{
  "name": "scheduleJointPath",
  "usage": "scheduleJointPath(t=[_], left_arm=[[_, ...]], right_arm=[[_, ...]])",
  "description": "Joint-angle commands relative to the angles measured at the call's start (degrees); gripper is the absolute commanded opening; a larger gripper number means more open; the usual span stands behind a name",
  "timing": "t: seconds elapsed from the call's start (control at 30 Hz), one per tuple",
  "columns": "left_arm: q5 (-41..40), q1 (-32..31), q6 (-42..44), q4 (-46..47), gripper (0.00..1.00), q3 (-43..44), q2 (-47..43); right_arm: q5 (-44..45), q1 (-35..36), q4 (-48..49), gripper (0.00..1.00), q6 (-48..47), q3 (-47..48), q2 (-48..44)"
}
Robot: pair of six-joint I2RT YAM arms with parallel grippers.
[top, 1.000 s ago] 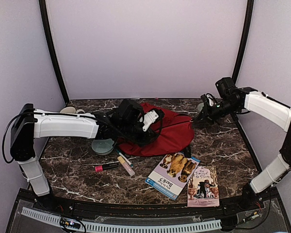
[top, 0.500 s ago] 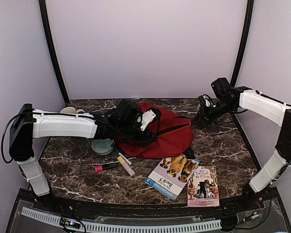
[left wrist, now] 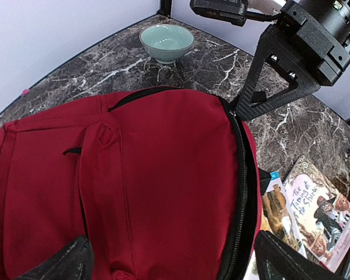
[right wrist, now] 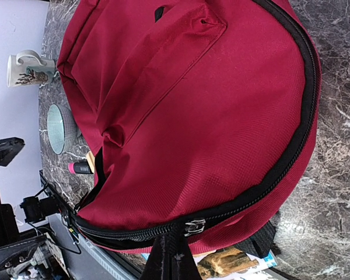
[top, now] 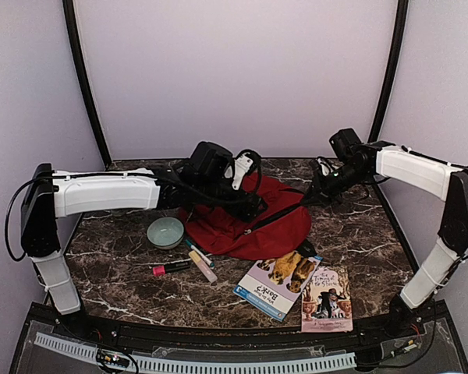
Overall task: Pack the student bag
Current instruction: Hold the student bag at the center of the board.
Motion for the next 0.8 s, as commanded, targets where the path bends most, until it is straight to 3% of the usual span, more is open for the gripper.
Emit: scheduleJointPath(t=[0.0, 0.27, 0.53, 0.77], left_arm=[[2.8, -0.9, -7.3, 0.4, 0.99, 0.4, 1.2], [-0.7, -4.3, -12.0, 5.3, 0.99, 0.9, 3.5], [-1.3, -7.3, -9.5, 3.4, 0.97, 6.1, 8.2], [-8.1, -7.8, -6.9, -0.2, 0.96, 15.1, 15.2]], right_arm=[[1.0, 0.4, 1.4, 0.0, -0.7, 0.6, 0.2], [1.3, 0.3, 2.5, 0.0, 0.4, -1.4, 0.2], [-1.1, 0.3, 4.1, 0.0, -0.3, -3.5, -0.7], [-1.5, 0.3, 4.1, 0.0, -1.1, -4.6, -1.0]])
